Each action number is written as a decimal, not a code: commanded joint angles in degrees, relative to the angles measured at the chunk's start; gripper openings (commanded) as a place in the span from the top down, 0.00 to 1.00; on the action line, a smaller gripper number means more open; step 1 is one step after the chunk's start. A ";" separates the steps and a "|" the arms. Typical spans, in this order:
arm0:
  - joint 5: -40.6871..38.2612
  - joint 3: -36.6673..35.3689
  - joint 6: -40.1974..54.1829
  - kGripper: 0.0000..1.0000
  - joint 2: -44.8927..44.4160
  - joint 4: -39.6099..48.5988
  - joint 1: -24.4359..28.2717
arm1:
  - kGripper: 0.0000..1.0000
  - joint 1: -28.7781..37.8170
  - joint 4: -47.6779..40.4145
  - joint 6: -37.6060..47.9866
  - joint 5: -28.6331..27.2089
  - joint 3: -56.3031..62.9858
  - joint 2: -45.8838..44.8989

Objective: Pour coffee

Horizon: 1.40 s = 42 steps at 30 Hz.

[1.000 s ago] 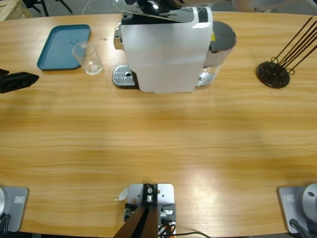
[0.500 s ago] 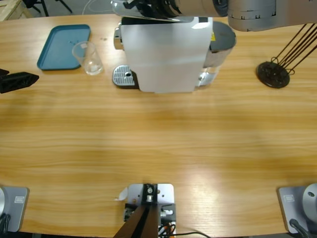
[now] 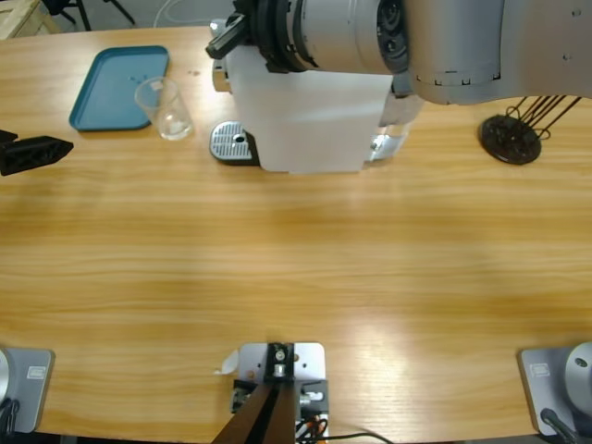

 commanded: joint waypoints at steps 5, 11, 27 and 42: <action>0.16 2.08 0.61 0.00 -0.02 -0.78 0.33 | 1.00 0.10 3.04 -3.77 -4.64 4.67 -7.69; 1.81 3.11 5.39 0.00 -0.43 -8.64 0.31 | 0.01 -1.13 23.40 -6.71 -3.91 -10.27 -20.47; -3.76 5.27 12.26 0.06 25.69 -32.02 4.13 | 0.00 -1.68 36.58 -8.15 -7.19 10.27 -40.26; -9.42 5.15 15.43 0.06 35.59 -47.06 8.01 | 0.00 -2.29 36.35 -6.59 -7.07 17.67 -44.50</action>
